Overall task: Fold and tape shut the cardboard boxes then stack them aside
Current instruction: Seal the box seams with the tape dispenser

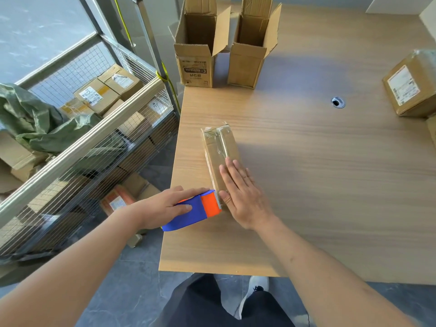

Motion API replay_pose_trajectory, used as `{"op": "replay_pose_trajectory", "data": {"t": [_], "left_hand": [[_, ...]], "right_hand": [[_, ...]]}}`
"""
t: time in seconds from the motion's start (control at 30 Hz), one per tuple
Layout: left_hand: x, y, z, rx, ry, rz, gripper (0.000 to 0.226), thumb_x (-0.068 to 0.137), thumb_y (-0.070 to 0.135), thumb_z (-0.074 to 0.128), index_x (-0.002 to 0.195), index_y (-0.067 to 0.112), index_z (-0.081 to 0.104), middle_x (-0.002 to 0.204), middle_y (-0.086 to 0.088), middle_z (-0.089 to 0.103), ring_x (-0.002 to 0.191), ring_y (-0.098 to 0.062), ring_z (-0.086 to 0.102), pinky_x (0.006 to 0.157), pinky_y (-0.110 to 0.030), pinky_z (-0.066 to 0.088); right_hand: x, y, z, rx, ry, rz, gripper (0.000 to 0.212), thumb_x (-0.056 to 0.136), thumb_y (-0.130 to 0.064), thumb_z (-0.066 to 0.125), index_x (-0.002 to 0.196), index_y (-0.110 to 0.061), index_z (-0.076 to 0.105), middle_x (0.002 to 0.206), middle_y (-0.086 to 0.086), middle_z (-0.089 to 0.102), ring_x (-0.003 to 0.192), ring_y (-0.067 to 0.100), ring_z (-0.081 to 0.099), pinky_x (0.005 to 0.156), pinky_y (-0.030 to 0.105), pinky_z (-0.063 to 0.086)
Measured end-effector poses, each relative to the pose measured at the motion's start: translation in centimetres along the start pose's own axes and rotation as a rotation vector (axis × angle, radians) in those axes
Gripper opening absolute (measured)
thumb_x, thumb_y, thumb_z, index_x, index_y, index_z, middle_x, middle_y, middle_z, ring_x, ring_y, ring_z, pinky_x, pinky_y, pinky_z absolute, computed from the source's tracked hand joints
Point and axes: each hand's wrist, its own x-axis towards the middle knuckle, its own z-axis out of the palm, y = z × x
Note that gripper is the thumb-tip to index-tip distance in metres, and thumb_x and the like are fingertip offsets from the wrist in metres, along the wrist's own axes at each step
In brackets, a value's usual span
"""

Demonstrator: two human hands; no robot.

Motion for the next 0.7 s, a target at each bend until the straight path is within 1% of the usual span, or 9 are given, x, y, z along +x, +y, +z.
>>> {"op": "replay_pose_trajectory", "data": {"t": [0.1, 0.17, 0.27, 0.37, 0.47, 0.53, 0.6, 0.7], "left_hand": [[-0.9, -1.4, 0.3, -0.098, -0.027, 0.011, 0.06, 0.11, 0.027, 0.046, 0.144, 0.073, 0.027, 0.123, 0.009, 0.053, 0.117, -0.013, 0.053, 0.109, -0.043, 0.038], [-1.2, -1.7, 0.6, -0.135, -0.038, 0.031, 0.059, 0.11, 0.027, 0.047, 0.145, 0.071, 0.028, 0.126, 0.012, 0.053, 0.121, -0.011, 0.052, 0.111, -0.043, 0.037], [-1.7, -2.2, 0.4, -0.149, -0.038, 0.014, 0.059, 0.11, 0.026, 0.046, 0.144, 0.071, 0.031, 0.132, 0.011, 0.053, 0.124, -0.011, 0.051, 0.113, -0.043, 0.036], [-2.4, -3.0, 0.1, -0.107, -0.033, -0.019, 0.058, 0.11, 0.026, 0.045, 0.142, 0.072, 0.031, 0.126, 0.012, 0.053, 0.119, -0.006, 0.052, 0.111, -0.041, 0.036], [-2.6, -2.6, 0.5, -0.088, 0.0, -0.042, 0.056, 0.111, 0.03, 0.042, 0.14, 0.076, 0.027, 0.117, 0.02, 0.052, 0.108, 0.004, 0.051, 0.1, -0.033, 0.039], [-2.1, -2.1, 1.0, -0.025, 0.033, -0.032, 0.054, 0.11, 0.037, 0.04, 0.141, 0.076, 0.023, 0.113, 0.018, 0.052, 0.105, 0.001, 0.052, 0.094, -0.031, 0.04], [-1.3, -1.8, 1.2, 0.075, 0.068, -0.019, 0.051, 0.108, 0.045, 0.039, 0.144, 0.074, 0.018, 0.108, 0.011, 0.054, 0.1, -0.004, 0.054, 0.088, -0.031, 0.041], [-0.4, -1.4, 1.6, 0.149, 0.09, -0.046, 0.047, 0.106, 0.052, 0.035, 0.146, 0.071, 0.018, 0.11, 0.003, 0.061, 0.099, -0.011, 0.058, 0.09, -0.036, 0.045]], "right_hand": [[0.5, 0.2, -0.1, -0.044, -0.018, -0.016, 0.063, 0.109, -0.045, 0.023, 0.164, -0.013, 0.017, 0.172, 0.005, 0.008, 0.159, 0.018, 0.0, 0.129, 0.045, 0.01], [0.6, 0.2, -0.2, -0.049, -0.033, -0.008, 0.063, 0.109, -0.044, 0.023, 0.164, -0.014, 0.016, 0.172, 0.004, 0.006, 0.159, 0.017, -0.002, 0.129, 0.042, 0.006], [0.6, 0.3, -0.6, -0.034, -0.076, 0.002, 0.063, 0.109, -0.045, 0.021, 0.165, -0.016, 0.012, 0.173, 0.001, 0.001, 0.158, 0.014, -0.008, 0.129, 0.039, 0.001], [0.7, 0.3, -0.8, -0.037, -0.116, 0.008, 0.063, 0.109, -0.046, 0.017, 0.165, -0.019, 0.006, 0.172, -0.001, -0.006, 0.157, 0.012, -0.013, 0.129, 0.04, 0.001], [0.6, 0.1, -0.8, -0.033, -0.113, 0.018, 0.068, 0.107, -0.054, 0.017, 0.165, -0.02, 0.005, 0.172, -0.001, -0.007, 0.157, 0.013, -0.013, 0.129, 0.043, 0.003], [0.6, 0.0, -0.8, -0.028, -0.123, 0.029, 0.077, 0.103, -0.064, 0.019, 0.165, -0.021, 0.003, 0.172, -0.001, -0.008, 0.157, 0.012, -0.014, 0.129, 0.04, -0.004], [0.7, -0.1, -0.8, -0.039, -0.123, 0.037, 0.082, 0.1, -0.069, 0.021, 0.165, -0.022, 0.001, 0.172, -0.003, -0.01, 0.156, 0.011, -0.016, 0.128, 0.038, -0.007], [0.8, -0.3, -0.8, -0.041, -0.142, 0.047, 0.082, 0.099, -0.068, 0.016, 0.165, -0.023, -0.001, 0.171, -0.004, -0.013, 0.156, 0.01, -0.018, 0.128, 0.039, -0.006]]}}
